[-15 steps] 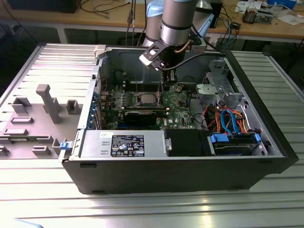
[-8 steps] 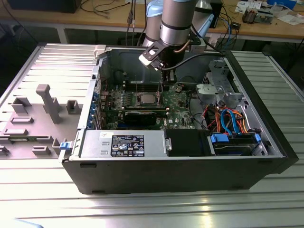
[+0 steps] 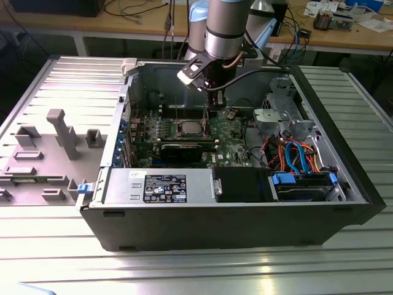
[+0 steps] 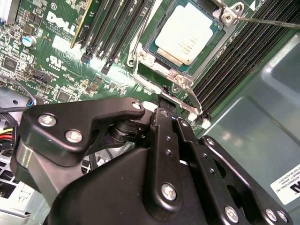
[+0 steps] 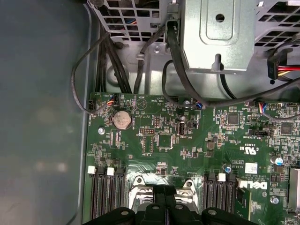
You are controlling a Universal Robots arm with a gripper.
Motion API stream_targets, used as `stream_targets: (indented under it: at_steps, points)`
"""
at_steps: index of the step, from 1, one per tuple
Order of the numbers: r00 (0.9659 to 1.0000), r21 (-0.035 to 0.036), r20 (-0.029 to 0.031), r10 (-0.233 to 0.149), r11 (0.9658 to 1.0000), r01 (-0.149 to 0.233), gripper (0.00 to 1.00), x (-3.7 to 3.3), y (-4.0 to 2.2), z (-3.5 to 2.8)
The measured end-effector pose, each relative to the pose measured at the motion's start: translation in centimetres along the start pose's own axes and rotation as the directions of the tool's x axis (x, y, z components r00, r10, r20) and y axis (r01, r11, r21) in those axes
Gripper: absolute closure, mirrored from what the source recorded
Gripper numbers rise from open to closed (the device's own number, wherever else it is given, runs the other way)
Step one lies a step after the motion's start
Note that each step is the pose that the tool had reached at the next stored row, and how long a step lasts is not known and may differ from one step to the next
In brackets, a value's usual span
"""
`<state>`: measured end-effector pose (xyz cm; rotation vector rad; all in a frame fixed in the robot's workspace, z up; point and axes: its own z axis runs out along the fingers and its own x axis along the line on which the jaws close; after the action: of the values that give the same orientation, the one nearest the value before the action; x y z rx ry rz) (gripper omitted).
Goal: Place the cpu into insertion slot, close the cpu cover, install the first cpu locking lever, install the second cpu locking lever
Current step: 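Close the cpu cover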
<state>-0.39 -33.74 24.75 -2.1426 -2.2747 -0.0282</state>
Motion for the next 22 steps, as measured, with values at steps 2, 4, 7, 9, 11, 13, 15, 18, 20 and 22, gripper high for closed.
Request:
stream_targets:
  at_steps: [2,4,7,9,11,13,15,18,20,22]
  points:
    - [1.0,-0.0001,-0.0001,0.0,1.0,0.0,0.89,0.02,-0.33,0.01]
    - [1.0,-0.0001,-0.0001,0.0,1.0,0.0,0.89,0.03,-0.52,0.01]
    - [1.0,-0.0001,-0.0001,0.0,1.0,0.0,0.89,0.05,-0.92,0.02]
    - [1.0,-0.0001,-0.0001,0.0,1.0,0.0,0.89,0.06,-1.28,0.04]
    - [1.0,0.0,0.0,0.0,1.0,0.0,0.89,0.08,-1.71,0.08]
    - [1.0,-0.0001,0.0,0.0,1.0,0.0,0.89,0.12,-2.42,0.2]
    - [1.0,-0.0001,-0.0002,-0.002,1.0,0.002,0.89,0.16,-2.93,0.35]
    - [1.0,0.0001,0.0002,-0.004,1.0,0.004,0.89,0.18,-3.59,0.51]
    - [1.0,0.0,0.0001,-0.004,1.0,0.004,0.89,0.25,-4.66,0.59]
    - [0.9998,0.0001,0.0001,-0.021,0.9998,0.021,0.89,0.35,-7.24,2.78]
